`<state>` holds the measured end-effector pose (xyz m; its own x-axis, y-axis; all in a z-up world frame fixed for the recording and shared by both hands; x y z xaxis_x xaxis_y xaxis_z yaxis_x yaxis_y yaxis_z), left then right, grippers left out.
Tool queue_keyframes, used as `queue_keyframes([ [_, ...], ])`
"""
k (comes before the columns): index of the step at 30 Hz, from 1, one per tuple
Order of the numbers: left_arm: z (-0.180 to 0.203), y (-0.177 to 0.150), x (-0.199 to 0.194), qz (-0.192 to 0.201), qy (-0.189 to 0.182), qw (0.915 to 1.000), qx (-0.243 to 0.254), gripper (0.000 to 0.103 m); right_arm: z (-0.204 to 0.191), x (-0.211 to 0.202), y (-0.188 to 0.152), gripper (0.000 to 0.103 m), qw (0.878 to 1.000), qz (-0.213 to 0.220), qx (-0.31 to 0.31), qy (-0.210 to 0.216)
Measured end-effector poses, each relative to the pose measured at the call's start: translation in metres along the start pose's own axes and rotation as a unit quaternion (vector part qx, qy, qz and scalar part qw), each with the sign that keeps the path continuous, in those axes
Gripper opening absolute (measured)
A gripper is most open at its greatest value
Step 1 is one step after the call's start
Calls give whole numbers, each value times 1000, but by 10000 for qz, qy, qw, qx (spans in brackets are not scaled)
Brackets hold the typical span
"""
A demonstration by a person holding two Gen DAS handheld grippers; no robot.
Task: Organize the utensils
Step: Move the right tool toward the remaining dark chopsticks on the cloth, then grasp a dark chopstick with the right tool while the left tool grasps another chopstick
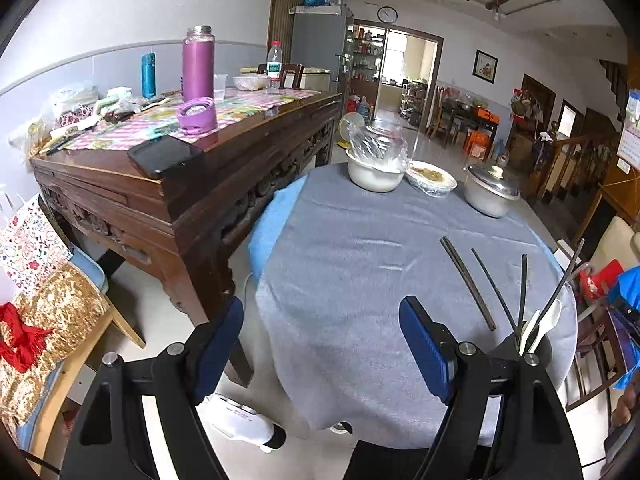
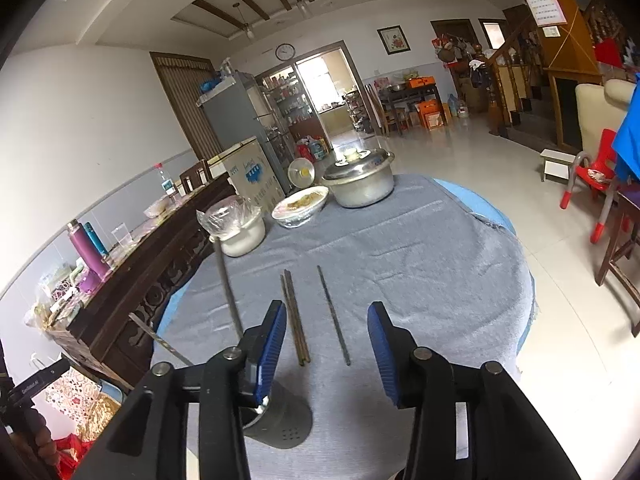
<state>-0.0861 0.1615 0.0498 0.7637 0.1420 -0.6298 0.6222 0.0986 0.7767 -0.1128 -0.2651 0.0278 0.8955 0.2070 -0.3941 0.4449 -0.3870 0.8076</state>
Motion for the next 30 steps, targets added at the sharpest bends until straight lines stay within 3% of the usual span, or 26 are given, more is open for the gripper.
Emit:
queue_keyframes([
  [10,-25,1,-8,190,-6,9998,-8,80,-33,-17,-3,46,9997,123,-135,-148],
  [19,-23,1,3,146,26,9999,23,80,-24,-21,3,46,9994,97,-83,-319],
  [24,-9,7,28,-113,77,9997,214,80,-3,5,18,46,9992,-144,102,-357],
  [30,31,26,79,-710,-291,9952,612,80,36,81,37,46,9940,-919,530,-282],
])
Point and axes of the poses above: each gripper's, at about its wrist camera, not at the fingertips, and x roughly the way its jaws point, z to its right, y to its top, the point moved 1 cm from there along x, roughly the way its jaws point, and after that the axes turned 10 degrees about y, right-handed, at the moved point
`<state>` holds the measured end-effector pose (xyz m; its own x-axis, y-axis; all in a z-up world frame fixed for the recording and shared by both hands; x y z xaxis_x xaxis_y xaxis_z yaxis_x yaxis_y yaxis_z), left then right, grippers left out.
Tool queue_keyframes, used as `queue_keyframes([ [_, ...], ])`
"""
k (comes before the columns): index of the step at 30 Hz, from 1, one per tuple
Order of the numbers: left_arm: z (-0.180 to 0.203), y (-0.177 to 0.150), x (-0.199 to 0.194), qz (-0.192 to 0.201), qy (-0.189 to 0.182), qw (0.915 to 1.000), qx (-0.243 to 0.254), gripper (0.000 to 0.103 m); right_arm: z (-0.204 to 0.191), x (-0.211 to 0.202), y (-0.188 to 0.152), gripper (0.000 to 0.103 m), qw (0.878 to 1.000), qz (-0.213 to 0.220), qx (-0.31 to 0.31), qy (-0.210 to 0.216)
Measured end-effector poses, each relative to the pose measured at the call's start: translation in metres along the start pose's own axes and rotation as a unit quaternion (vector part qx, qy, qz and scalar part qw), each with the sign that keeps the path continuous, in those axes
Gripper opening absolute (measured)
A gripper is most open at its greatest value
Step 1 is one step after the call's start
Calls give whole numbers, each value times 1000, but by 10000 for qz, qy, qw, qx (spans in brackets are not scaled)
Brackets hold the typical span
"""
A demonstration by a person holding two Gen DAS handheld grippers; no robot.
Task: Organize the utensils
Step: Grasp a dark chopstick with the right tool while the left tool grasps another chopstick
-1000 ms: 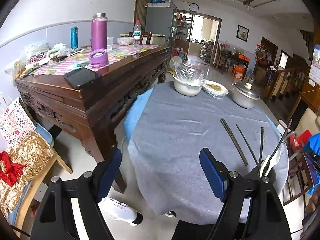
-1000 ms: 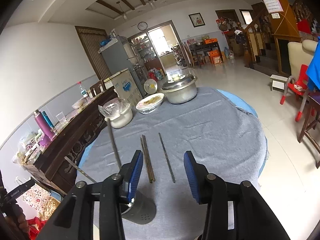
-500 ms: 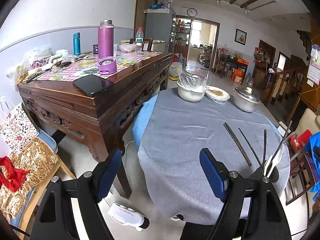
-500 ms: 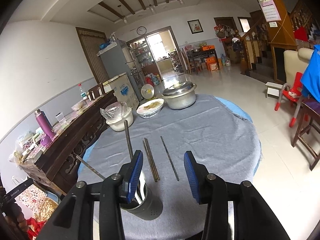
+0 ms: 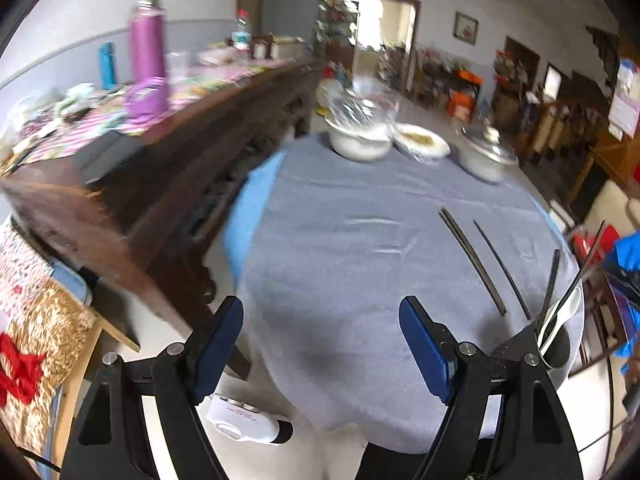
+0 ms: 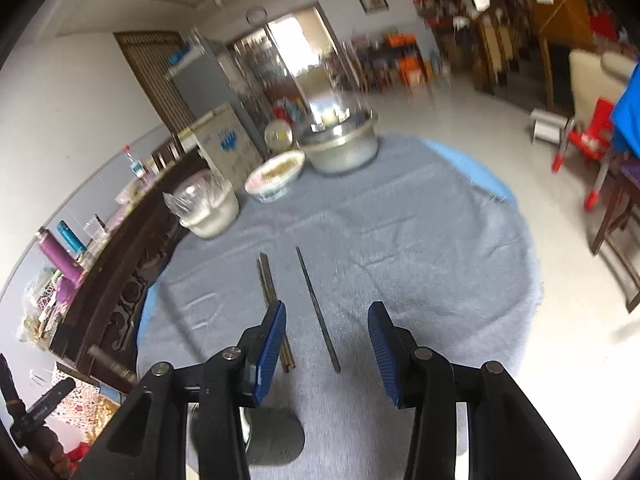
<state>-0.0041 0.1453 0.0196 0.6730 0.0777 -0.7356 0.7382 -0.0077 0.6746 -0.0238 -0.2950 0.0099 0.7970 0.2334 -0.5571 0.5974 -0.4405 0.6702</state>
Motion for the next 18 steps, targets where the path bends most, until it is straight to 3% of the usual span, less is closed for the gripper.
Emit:
queue_keyframes([
  [6,47,36,49,-334,-272,9986,322,80,9,106,42,46,9950,-961,-84,245],
  [11,77,65,100,-694,-362,9964,330,80,-5,203,63,46,9813,-1822,-333,520],
  [16,118,87,161,-1325,-584,9891,254,80,-19,278,63,46,9669,-2449,-693,161],
  [18,131,93,177,-1489,-697,9862,212,80,-19,293,62,46,9647,-2510,-804,-18],
])
Point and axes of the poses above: each gripper's, at about its wrist camera, not at the fingertips, and x roughly the way its jaws point, z to its right, y to its top, the point moved 1 cm from there along x, roughly the way its jaws point, and after that the axes turned 10 degrees about y, right-handed, at the moved point
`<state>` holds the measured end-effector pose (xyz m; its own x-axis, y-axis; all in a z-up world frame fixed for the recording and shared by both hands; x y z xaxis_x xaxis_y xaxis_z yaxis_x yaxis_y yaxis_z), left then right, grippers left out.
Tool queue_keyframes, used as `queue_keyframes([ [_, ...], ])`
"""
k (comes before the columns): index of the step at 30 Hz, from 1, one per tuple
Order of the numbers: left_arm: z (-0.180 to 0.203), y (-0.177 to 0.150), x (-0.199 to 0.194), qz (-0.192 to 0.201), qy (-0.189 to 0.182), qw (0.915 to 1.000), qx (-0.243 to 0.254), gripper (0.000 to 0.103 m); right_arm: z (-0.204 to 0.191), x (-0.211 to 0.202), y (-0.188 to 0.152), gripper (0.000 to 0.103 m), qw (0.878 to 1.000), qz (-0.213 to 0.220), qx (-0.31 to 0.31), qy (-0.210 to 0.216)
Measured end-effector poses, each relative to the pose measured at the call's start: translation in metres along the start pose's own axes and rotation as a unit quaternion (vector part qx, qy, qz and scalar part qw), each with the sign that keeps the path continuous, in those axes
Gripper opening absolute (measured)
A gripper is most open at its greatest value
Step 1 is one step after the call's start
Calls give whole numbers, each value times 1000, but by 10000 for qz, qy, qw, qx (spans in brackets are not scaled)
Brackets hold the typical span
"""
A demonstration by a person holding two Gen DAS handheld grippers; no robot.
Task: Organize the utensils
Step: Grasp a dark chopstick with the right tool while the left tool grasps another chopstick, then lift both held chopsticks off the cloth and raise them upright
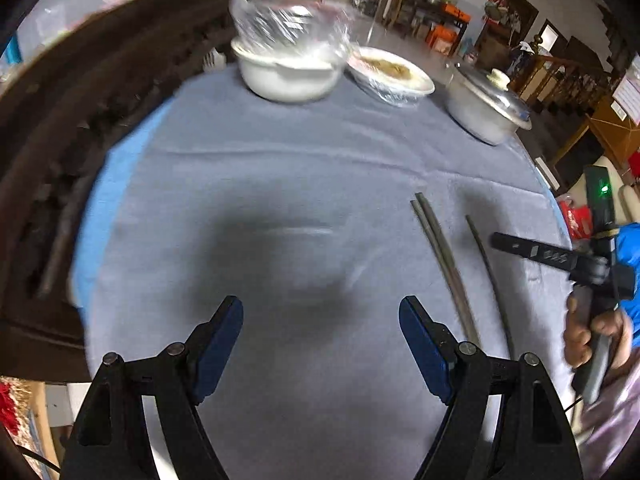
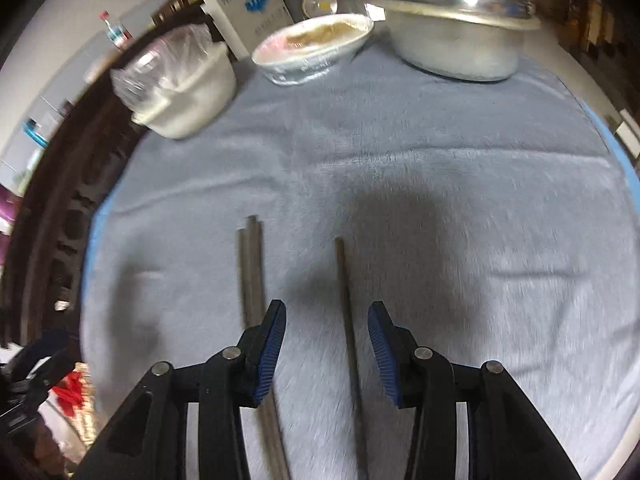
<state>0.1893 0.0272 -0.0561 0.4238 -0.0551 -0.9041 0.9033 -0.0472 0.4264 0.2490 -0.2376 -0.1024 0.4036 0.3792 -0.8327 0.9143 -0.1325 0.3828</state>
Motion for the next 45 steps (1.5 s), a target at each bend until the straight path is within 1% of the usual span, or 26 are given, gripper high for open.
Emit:
queue_keyframes([
  [1,5,5,6,-62,-65,10000,-15,80,1,6,4,46,9999,-49,-35,-133],
  [3,18,18,20,-181,-179,9997,-42,80,5,14,9,42,9995,-134,-8,-293],
  [5,31,27,28,-241,-232,9994,-38,80,7,24,9,26,9991,-268,-27,-339],
  [6,37,32,32,-270,-285,9992,-13,78,8,28,8,21,9986,-319,-49,-426],
  [7,46,37,38,-304,-358,9989,47,73,10,28,7,15,9984,-280,-78,-484],
  [8,51,40,42,-339,-385,9986,91,68,11,27,5,12,9984,-220,-137,-505],
  [9,58,44,48,-406,-409,9982,138,65,13,26,2,11,9985,-196,-169,-477],
  [10,65,48,55,-474,-434,9978,143,60,17,23,-1,8,9989,-165,-158,-420],
  [11,68,51,60,-518,-456,9975,133,58,21,21,-4,8,9992,-130,-120,-354],
  [14,81,59,77,-690,-568,9960,24,57,33,14,-12,8,9999,-74,28,-148],
  [18,96,66,100,-888,-562,9942,-209,52,44,3,-22,8,9996,-56,242,104],
  [22,100,68,114,-1061,-397,9929,-351,48,54,-3,-28,8,9985,-46,414,354],
  [23,101,68,115,-1017,-368,9933,-403,46,56,-4,-29,8,9982,-35,442,411],
  [25,105,72,118,-1014,-347,9934,-416,46,58,-5,-31,8,9977,-10,477,486],
  [27,108,75,120,-964,-238,9941,-447,46,59,-6,-32,8,9975,2,496,508],
  [28,110,76,120,-922,-141,9948,-398,44,59,-6,-32,8,9975,3,493,509],
  [29,114,77,120,-887,-5,9956,-306,41,59,-6,-32,8,9974,6,501,518],
  [30,119,77,120,-864,178,9959,-190,38,60,-6,-32,8,9973,8,514,532],
  [31,123,77,120,-841,333,9959,-86,34,60,-6,-33,7,9970,12,543,555],
  [32,127,77,121,-829,455,9955,13,27,61,-6,-33,7,9966,19,581,584],
  [33,131,76,121,-782,661,9946,181,23,63,-6,-33,7,9962,25,616,615],
  [35,132,77,121,-717,777,9938,345,15,65,-6,-33,7,9953,41,699,672],
  [37,131,75,119,-702,772,9933,490,11,65,-6,-33,7,9952,46,720,664],
  [41,120,65,112,-799,838,9893,888,9,62,-7,-36,7,9964,-82,670,520],
  [45,106,60,107,-994,554,9900,828,9,53,-7,-35,7,9980,-345,492,199],
])
Point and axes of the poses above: each gripper's, at about its wrist camera, not at the fingertips, and x roughly the way its jaws point, z to its right, y to its top, the point moved 1 cm from there along x, roughly the way its jaws point, and after that the axes turned 10 degrees about y, right-handed, at the moved point
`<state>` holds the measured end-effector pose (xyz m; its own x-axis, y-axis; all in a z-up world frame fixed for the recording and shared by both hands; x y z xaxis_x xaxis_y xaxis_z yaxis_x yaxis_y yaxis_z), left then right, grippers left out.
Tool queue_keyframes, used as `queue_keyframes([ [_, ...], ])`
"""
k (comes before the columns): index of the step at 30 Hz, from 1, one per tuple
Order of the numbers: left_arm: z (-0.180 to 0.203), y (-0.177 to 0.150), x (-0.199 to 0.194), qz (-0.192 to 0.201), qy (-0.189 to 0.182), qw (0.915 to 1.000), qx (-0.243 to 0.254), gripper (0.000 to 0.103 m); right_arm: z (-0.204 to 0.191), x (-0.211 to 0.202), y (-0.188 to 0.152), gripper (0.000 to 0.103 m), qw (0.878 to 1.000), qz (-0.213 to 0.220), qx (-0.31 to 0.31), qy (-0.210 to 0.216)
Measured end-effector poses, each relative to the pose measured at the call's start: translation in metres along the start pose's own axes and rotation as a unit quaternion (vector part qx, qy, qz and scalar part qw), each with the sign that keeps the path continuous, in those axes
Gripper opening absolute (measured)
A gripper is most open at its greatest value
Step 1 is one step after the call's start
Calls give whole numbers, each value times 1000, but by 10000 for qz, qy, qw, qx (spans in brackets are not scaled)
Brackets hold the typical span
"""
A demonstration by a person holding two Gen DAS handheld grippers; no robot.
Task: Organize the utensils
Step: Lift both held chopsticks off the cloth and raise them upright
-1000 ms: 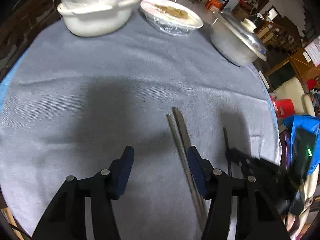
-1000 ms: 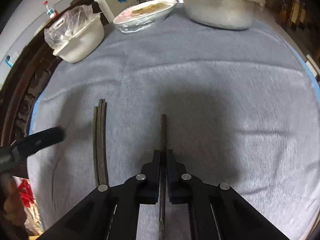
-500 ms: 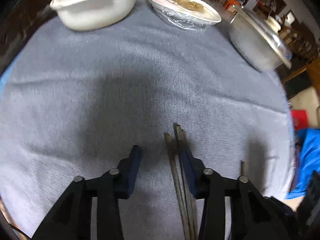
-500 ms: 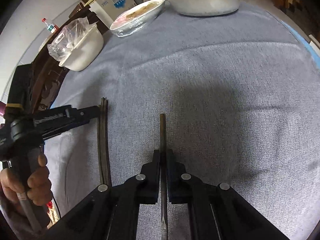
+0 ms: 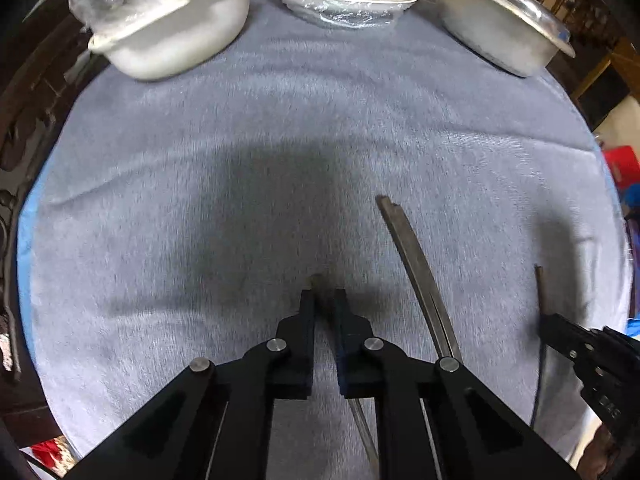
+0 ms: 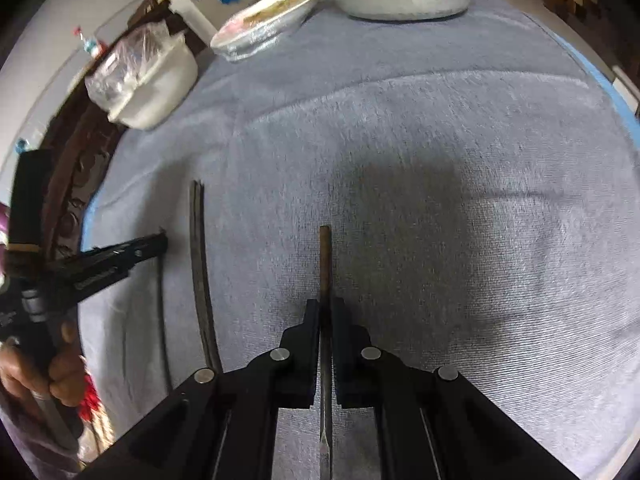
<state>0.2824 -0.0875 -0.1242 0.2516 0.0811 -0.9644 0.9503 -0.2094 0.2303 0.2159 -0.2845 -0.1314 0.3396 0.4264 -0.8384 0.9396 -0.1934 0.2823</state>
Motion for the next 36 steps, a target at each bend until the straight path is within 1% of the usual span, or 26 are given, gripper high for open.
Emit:
queue_keyframes([
  [1,-3,-4,0,-15,-24,10000,-1,9,-3,1,2,7,9999,-72,-20,-114],
  [3,-4,-4,-1,-7,-148,9999,23,20,-10,4,7,10,9995,-147,-33,-292],
  [4,-4,-5,-2,19,-174,9998,55,29,-13,6,10,10,9991,-145,-67,-393],
  [5,-1,-6,-2,69,-161,9998,101,34,-15,7,11,10,9987,-135,-112,-474],
  [7,5,-8,-4,255,-1,9996,140,34,-20,9,12,10,9978,-75,-227,-620],
  [8,6,-10,-5,350,62,9992,156,33,-21,9,11,8,9972,-57,-296,-689],
  [9,9,-10,-5,423,97,9989,155,29,-23,9,10,8,9966,-36,-373,-734],
  [10,11,-12,-6,491,103,9986,155,7,-24,8,7,7,9963,9,-434,-736],
  [13,6,-25,-9,555,-57,9984,20,5,-17,-2,-1,6,9963,172,-362,-761],
  [16,-8,-38,-19,731,-134,9972,-121,5,-6,-22,-13,6,9978,488,-157,-428],
  [17,-18,-47,-28,873,-263,9956,-210,5,-3,-33,-18,6,9971,648,-132,-366],
  [20,-33,-61,-61,1279,-377,9903,-381,5,-2,-66,-36,6,9934,1111,-140,-238],
  [23,-54,-78,-97,1697,-444,9821,-679,5,-10,-107,-57,6,9858,1663,-216,-131],
  [25,-70,-96,-128,2074,-469,9730,-892,5,-23,-131,-75,6,9787,2024,-337,-68],
  [26,-73,-99,-137,2228,-444,9692,-948,5,-28,-141,-82,6,9756,2162,-383,-34],
  [27,-81,-113,-154,2451,-398,9632,-1030,5,-34,-151,-90,6,9721,2305,-433,8],
  [29,-95,-132,-174,2697,-367,9550,-1180,5,-43,-173,-110,6,9636,2619,-527,90],
  [30,-105,-147,-189,2881,-347,9482,-1290,5,-46,-182,-118,6,9596,2754,-562,128],
  [31,-111,-154,-195,2970,-331,9449,-1338,5,-52,-192,-128,6,9543,2920,-607,178],
  [33,-124,-177,-219,3256,-306,9338,-1449,5,-61,-206,-144,6,9469,3134,-687,225],
  [36,-127,-200,-232,3498,-261,9244,-1499,5,-76,-221,-164,6,9371,3395,-790,186],
])
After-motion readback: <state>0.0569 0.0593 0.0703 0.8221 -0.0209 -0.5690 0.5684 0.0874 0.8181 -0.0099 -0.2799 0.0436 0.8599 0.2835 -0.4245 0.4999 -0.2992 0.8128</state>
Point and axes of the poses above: each gripper's, at about its wrist camera, not at the fingertips, and x roughly the way its jaws point, z to its right, y to its top, the point moved 1 cm from there along x, roughly the way its jaws point, and after that the axes turned 10 degrees about y, right-handed, at the moved point
